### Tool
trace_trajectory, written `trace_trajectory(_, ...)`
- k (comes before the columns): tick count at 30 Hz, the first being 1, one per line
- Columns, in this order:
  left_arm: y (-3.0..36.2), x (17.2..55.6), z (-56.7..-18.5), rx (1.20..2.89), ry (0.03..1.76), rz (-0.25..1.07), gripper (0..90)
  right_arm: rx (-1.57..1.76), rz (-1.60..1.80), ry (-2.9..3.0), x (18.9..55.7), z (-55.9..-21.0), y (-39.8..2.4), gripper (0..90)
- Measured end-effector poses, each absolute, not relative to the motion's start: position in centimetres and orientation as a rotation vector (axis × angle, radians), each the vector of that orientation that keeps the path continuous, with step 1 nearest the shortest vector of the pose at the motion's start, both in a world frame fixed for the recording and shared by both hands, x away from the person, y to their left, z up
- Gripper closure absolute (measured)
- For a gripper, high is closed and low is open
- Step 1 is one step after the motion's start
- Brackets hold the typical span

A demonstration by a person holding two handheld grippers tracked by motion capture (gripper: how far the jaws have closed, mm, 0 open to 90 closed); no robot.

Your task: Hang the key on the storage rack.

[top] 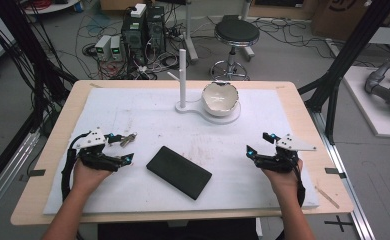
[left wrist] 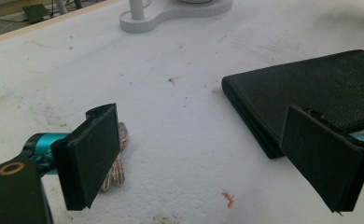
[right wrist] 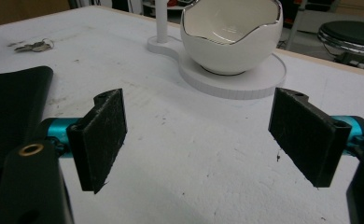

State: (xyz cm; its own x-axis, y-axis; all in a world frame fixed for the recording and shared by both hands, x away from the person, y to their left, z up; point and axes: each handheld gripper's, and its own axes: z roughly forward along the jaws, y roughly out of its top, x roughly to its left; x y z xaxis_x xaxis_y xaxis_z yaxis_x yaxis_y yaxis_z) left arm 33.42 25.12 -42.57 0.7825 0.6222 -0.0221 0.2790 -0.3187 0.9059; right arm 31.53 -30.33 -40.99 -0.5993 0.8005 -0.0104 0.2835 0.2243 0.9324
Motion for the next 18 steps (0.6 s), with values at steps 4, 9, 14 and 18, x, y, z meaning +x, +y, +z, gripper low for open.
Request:
trace_trajectory(4,25.17,33.63,-42.62,1.909,0.695,0.410,12.4,0.976,1.358,2.022,31.44,-41.04,-30.37,19.6)
trace_trajectory(9,25.15,33.57,-42.61,1.924,0.697,0.415,12.4,0.996,1.344,2.051,31.58,-41.24,-30.36,19.6)
trace_trajectory(14,25.19,33.70,-42.68,1.917,0.704,0.419,12.4,0.990,1.354,2.040,31.13,-41.03,-30.14,19.6)
trace_trajectory(18,25.32,34.04,-42.34,1.909,0.708,0.438,12.4,0.989,1.362,2.041,31.09,-40.98,-29.91,19.6)
